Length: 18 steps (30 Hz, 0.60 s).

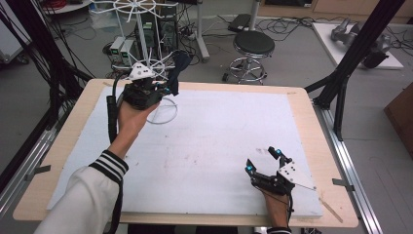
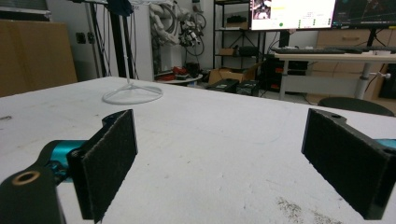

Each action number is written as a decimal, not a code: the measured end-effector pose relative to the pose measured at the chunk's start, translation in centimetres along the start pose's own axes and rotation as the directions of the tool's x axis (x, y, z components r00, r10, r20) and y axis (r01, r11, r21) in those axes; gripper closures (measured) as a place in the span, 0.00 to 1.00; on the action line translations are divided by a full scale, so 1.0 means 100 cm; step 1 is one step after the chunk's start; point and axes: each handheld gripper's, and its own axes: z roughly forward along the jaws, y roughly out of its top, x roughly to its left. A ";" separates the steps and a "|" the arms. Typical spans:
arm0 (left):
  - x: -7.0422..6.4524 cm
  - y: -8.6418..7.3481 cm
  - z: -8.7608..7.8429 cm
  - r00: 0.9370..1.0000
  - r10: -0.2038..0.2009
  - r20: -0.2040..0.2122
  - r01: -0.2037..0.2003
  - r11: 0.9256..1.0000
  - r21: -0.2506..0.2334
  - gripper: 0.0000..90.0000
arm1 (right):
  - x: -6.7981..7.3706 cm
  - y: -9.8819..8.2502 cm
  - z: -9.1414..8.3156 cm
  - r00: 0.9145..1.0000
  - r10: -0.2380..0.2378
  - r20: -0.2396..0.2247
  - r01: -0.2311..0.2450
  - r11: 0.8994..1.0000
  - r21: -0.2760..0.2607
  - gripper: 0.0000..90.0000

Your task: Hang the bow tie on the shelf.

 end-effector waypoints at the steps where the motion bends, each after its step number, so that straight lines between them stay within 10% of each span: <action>1: 0.001 0.000 0.000 1.000 0.001 0.000 -0.001 1.000 0.002 0.94 | 0.000 0.000 0.000 1.000 0.004 -0.001 -0.004 1.000 0.004 0.11; 18: 0.015 -0.008 -0.004 0.999 -0.034 -0.043 0.034 0.999 0.021 0.94 | 0.000 0.000 0.000 1.000 -0.002 0.001 0.002 1.000 0.000 0.11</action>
